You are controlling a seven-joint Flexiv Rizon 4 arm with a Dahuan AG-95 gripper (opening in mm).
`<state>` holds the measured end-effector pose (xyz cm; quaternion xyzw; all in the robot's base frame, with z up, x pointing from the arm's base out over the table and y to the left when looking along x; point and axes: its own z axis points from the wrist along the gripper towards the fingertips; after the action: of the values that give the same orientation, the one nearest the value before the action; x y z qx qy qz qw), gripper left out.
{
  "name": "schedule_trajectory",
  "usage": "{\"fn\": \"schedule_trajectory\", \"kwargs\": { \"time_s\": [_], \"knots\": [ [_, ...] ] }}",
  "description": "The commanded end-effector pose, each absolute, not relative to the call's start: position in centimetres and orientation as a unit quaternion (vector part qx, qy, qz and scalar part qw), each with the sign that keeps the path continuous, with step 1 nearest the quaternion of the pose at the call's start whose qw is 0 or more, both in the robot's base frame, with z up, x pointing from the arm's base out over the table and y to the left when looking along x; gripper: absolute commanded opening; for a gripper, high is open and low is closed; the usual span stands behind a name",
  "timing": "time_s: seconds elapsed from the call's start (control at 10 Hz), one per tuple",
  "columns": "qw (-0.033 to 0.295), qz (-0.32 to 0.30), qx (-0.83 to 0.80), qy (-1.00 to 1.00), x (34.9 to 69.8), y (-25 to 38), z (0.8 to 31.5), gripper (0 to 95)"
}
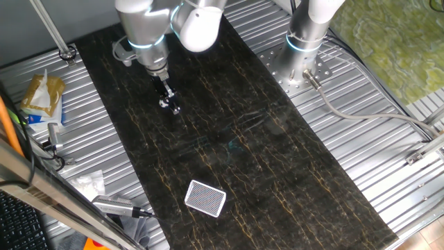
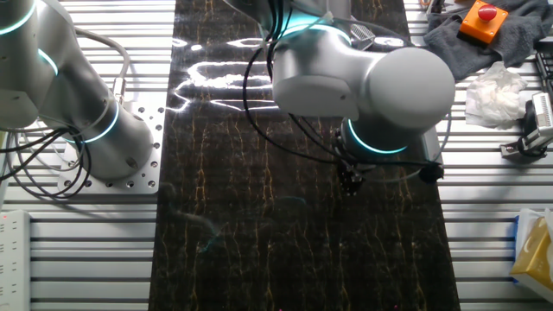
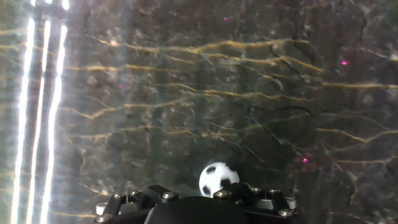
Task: Push the soccer ball into the goal
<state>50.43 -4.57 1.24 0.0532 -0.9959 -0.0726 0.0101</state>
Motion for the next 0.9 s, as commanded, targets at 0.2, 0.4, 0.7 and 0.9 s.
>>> {"fn": "schedule_trajectory", "kwargs": {
  "time_s": [0.2,0.4,0.7,0.9],
  "knots": [
    [0.008,-0.071,0.05,-0.996,50.7,-3.6,1.4,76.0],
    [0.009,-0.071,0.048,-0.996,51.2,-2.8,2.0,76.0],
    [0.01,-0.068,0.043,-0.997,51.6,-1.6,2.4,76.0],
    [0.01,-0.066,0.044,-0.997,51.9,-1.3,2.4,76.0]
  ]
}}
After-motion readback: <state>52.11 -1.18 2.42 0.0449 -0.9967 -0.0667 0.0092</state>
